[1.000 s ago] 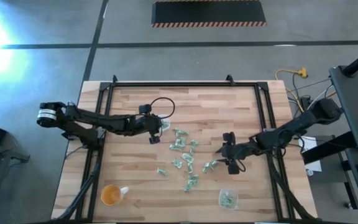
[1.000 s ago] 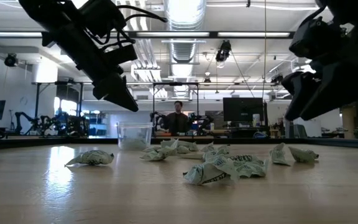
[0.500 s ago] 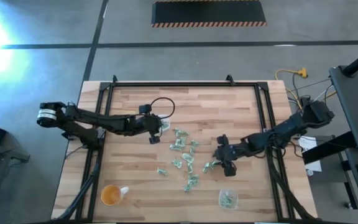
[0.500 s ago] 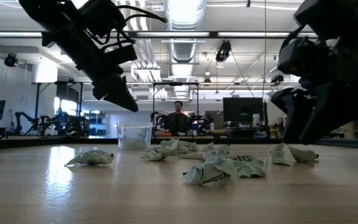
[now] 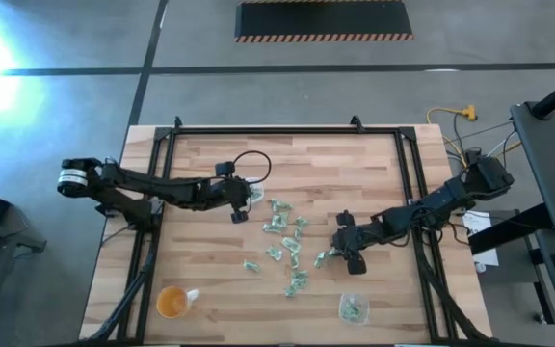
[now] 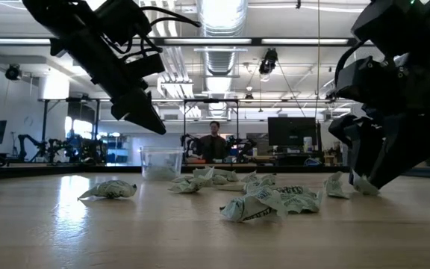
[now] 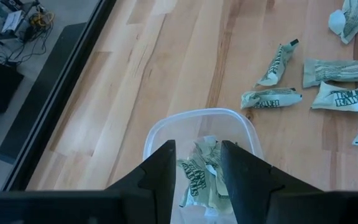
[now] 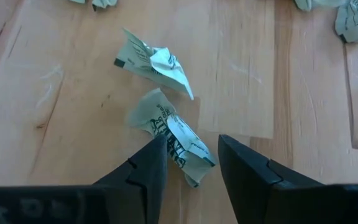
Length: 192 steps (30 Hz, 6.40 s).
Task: Pick and place Stevia / Truvia into bins
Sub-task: Put the stevia packet into the bottom transparent container, then put the stevia packet into the top transparent container
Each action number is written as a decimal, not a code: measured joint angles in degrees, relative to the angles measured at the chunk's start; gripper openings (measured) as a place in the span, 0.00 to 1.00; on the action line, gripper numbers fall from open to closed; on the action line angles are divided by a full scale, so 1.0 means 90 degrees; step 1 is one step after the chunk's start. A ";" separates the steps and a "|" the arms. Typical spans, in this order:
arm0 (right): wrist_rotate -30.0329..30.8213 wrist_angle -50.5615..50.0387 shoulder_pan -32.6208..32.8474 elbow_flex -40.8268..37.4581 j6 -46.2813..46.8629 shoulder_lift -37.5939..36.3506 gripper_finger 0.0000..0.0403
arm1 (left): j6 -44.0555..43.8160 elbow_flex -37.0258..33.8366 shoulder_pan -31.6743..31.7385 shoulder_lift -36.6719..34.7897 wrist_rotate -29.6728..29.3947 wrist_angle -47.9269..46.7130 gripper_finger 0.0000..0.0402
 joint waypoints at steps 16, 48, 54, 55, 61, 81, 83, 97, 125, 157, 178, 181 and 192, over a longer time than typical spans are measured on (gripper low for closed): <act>0.0002 -0.0164 0.0002 0.0002 -0.0192 -0.0036 0.03 | 0.0000 0.0000 0.0000 0.0000 0.0005 0.0000 0.28; 0.0025 -0.0275 0.1838 0.0000 -0.0122 -0.2283 0.02 | 0.0002 0.0000 0.0002 0.0000 0.0007 0.0008 0.28; 0.0029 0.0251 0.2418 0.0000 0.0001 -0.1980 0.02 | 0.0002 0.0000 0.0002 0.0000 0.0007 0.0020 0.28; 0.0028 0.0371 0.2490 0.0000 0.0001 -0.1901 0.02 | -0.0007 0.0000 0.0002 0.0000 0.0005 0.0011 0.28; 0.0023 0.1153 0.2779 0.0000 0.0002 -0.1369 0.02 | -0.0146 0.0000 0.0002 0.0000 0.0008 0.0010 0.28; -0.0600 0.0934 0.2880 0.0758 0.0362 -0.0153 0.02 | -0.0155 -0.0044 0.0002 0.0002 0.0007 0.0002 0.28; -0.0549 0.0844 0.2880 0.0753 0.0440 -0.0196 0.02 | -0.0155 -0.0049 0.0002 0.0002 0.0005 0.0005 0.28; -0.0415 0.0842 0.2880 0.0745 0.0376 -0.0246 0.19 | -0.0158 -0.0058 0.0002 0.0002 0.0009 0.0005 0.28; 0.1598 -0.0447 0.2880 0.0753 0.0082 -0.1404 0.17 | -0.0817 -0.0009 -0.1029 -0.0007 0.2231 -0.0175 0.28; 0.1928 -0.0534 0.2880 0.0799 -0.0017 -0.1467 0.15 | -0.0486 0.0061 -0.2817 0.1602 0.2480 0.1264 0.28; 0.1916 -0.0534 0.2880 0.0789 -0.0002 -0.1467 0.15 | -0.0812 -0.0102 -0.2812 0.1633 0.2429 0.1182 0.25; 0.1914 -0.0534 0.2880 0.0787 0.0000 -0.1467 0.14 | -0.0814 -0.0104 -0.2811 0.1642 0.2429 0.1165 0.20; 0.1914 -0.0534 0.2880 0.0787 -0.0002 -0.1464 0.14 | -0.0740 -0.0095 -0.2803 0.1605 0.2347 0.1037 0.01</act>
